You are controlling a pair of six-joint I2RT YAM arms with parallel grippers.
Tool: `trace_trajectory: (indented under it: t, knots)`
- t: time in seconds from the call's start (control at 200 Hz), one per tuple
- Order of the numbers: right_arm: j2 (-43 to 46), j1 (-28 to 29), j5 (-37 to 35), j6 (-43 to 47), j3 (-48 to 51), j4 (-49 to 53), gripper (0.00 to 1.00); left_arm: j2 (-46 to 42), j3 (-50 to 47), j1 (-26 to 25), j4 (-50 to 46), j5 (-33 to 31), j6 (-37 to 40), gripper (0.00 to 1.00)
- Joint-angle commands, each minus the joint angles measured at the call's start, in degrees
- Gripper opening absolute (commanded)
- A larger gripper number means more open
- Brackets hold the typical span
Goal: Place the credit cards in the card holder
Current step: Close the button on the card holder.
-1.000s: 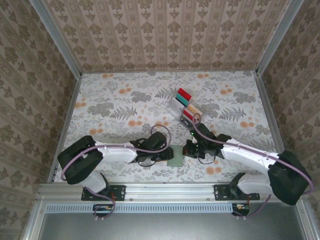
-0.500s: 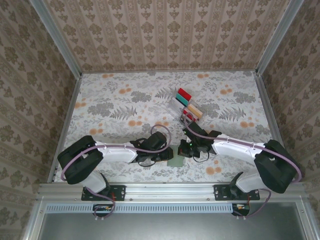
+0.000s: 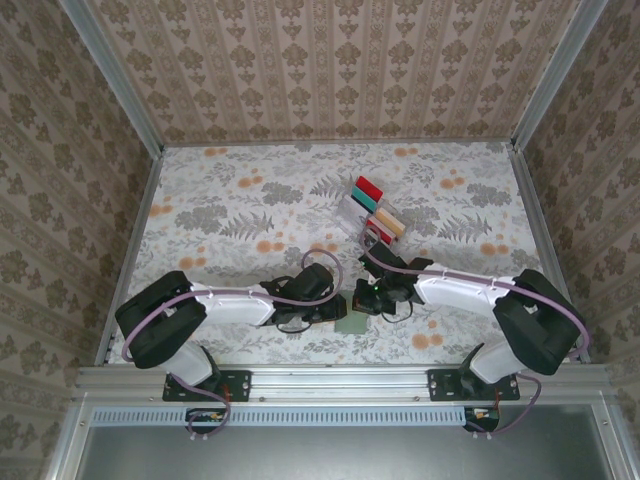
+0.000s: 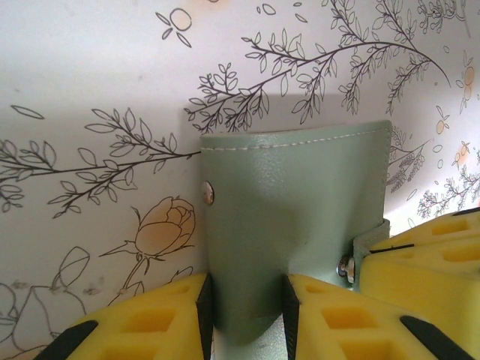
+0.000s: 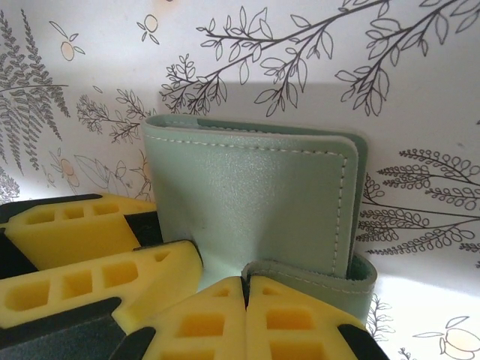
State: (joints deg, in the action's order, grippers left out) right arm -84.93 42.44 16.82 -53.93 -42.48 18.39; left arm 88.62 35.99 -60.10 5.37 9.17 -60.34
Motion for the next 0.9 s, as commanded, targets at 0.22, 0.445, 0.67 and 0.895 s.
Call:
trace_trajectory:
  t: [0.22, 0.445, 0.67, 0.895]
  knots:
    - [-5.81, 1.71, -2.24, 0.58, -1.39, 5.70, 0.00, 0.72, -0.35, -0.65, 0.34, 0.41, 0.37, 0.31]
    - [-5.46, 2.10, -3.96, 0.15, 0.94, 6.27, 0.00, 0.48, -0.47, -0.64, 0.35, 0.40, 0.37, 0.31]
    - [-4.11, 2.09, -5.22, 1.19, -0.56, 6.93, 0.01, 0.23, -0.02, -0.70, 0.02, 0.50, 0.96, 0.31]
    - [-2.68, 2.26, -6.23, 1.74, -0.76, 6.51, 0.03, -1.50, -0.83, -0.66, -0.02, -0.86, 1.25, 0.31]
